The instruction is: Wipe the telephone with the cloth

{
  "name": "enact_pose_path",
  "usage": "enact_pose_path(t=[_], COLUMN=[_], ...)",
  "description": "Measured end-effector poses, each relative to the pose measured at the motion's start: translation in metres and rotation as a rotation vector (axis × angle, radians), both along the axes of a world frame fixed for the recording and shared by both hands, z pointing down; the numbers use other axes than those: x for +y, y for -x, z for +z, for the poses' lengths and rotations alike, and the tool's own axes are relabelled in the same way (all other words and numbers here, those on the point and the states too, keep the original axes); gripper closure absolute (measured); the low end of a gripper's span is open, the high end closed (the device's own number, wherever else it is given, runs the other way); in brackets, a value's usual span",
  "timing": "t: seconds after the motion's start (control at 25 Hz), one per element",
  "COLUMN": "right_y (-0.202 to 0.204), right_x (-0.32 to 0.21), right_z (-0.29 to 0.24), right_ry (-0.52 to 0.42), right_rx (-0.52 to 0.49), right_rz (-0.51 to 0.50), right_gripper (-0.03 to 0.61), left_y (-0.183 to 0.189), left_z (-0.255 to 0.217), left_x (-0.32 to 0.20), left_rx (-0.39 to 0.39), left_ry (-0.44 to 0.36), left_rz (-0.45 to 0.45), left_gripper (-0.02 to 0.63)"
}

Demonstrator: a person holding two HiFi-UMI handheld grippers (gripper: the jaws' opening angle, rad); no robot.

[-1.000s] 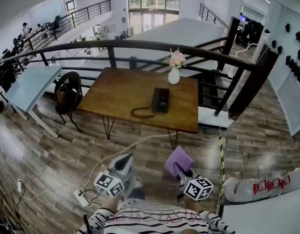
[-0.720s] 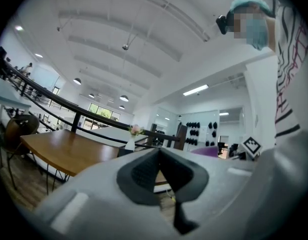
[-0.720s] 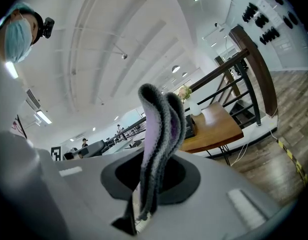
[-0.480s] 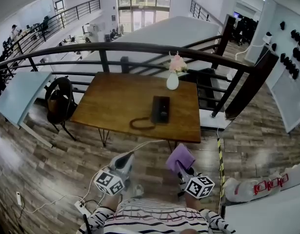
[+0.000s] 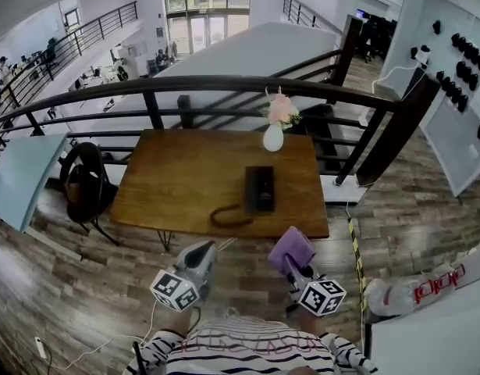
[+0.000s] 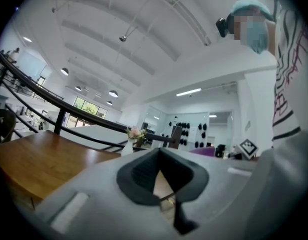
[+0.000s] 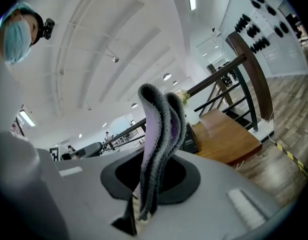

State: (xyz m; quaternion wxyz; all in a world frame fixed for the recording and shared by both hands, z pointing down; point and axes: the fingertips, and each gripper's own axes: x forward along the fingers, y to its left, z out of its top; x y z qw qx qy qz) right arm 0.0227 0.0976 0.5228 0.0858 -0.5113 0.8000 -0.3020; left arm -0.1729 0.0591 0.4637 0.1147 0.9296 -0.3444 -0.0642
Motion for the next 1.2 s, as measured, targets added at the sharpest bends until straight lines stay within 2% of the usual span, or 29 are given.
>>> enact_pose_path(t=[0.16,0.4,0.72,1.2], right_y=[0.003,-0.017,-0.034,-0.079], right_x=[-0.023,-0.06,-0.125,-0.197], right_z=[0.001,0.004,0.007,0.017], right_ry=[0.001,0.009,0.016,0.028], right_rx=[-0.002,0.004,0.008,0.013], right_rz=[0.029,0.026,-0.084,-0.26], right_gripper=[0.529,0.529,0.529,0.529], left_y=[0.007,-0.008,-0.027,-0.087], left_z=[0.005,0.013,0.008,0.017], left_x=[-0.026,-0.054,-0.1,-0.154], left_rx=[0.003,0.001,-0.003,0.032], left_ry=[0.009,0.034,0.027,0.026], left_rz=[0.019,0.011,-0.083,-0.227], left_gripper=[0.614,0.614,0.614,0.614])
